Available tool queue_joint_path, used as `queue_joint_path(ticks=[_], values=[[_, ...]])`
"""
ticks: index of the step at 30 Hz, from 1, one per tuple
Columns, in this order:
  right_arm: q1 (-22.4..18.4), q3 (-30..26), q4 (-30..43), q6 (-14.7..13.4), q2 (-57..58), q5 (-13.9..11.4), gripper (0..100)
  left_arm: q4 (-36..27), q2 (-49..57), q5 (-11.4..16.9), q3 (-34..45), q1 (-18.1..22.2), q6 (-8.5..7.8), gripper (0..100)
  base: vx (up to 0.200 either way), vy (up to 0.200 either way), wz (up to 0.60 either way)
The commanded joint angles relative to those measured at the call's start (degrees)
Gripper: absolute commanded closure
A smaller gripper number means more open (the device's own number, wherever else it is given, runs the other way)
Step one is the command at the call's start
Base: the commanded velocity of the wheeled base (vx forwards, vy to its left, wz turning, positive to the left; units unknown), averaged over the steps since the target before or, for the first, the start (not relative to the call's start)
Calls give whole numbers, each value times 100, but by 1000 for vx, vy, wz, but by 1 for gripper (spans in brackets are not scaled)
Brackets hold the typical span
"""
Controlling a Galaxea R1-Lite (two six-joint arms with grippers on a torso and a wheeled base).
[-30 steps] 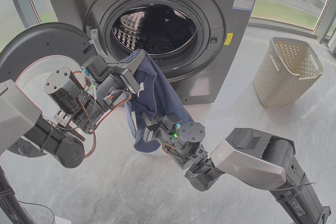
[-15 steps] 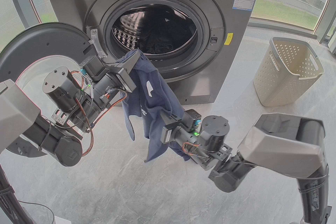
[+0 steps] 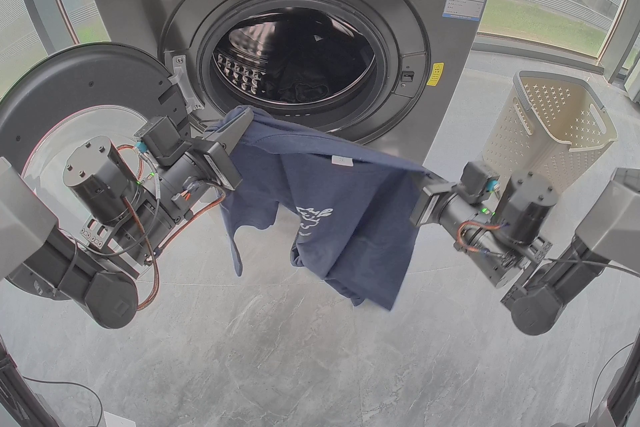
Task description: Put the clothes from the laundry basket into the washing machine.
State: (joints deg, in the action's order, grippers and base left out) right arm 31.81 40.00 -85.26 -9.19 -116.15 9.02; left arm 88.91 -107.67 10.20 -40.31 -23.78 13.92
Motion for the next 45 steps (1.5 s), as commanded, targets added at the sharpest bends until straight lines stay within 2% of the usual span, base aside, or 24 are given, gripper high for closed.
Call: queue_joint_path(ticks=[1, 14, 19, 33, 38, 42, 45], values=[[-236, 237, -17, -56, 646, 38, 100, 13, 317, -18, 235, -21, -30, 100, 0, 0, 0], [-201, 940, -26, -65, 1200, 65, 100, -5, 879, -36, 270, -74, -47, 100, 0, 0, 0], [-192, 1186, 1, -56, 1218, 346, 100, -31, 1020, -62, 164, -65, -39, 100, 0, 0, 0], [-122, 1151, -17, -74, 1191, 355, 100, -84, 967, -80, 164, -83, -47, 100, 0, 0, 0], [36, 1054, -17, -92, 1174, 355, 100, -84, 941, -80, 208, -337, -47, 100, 0, 0, 0], [397, 922, 53, -153, 1051, 364, 100, -110, 853, -98, 155, -918, -21, 100, 0, 0, 0], [599, 966, 53, -153, 726, 364, 100, -181, 694, -106, 32, -1102, -21, 100, 0, 0, 0]])
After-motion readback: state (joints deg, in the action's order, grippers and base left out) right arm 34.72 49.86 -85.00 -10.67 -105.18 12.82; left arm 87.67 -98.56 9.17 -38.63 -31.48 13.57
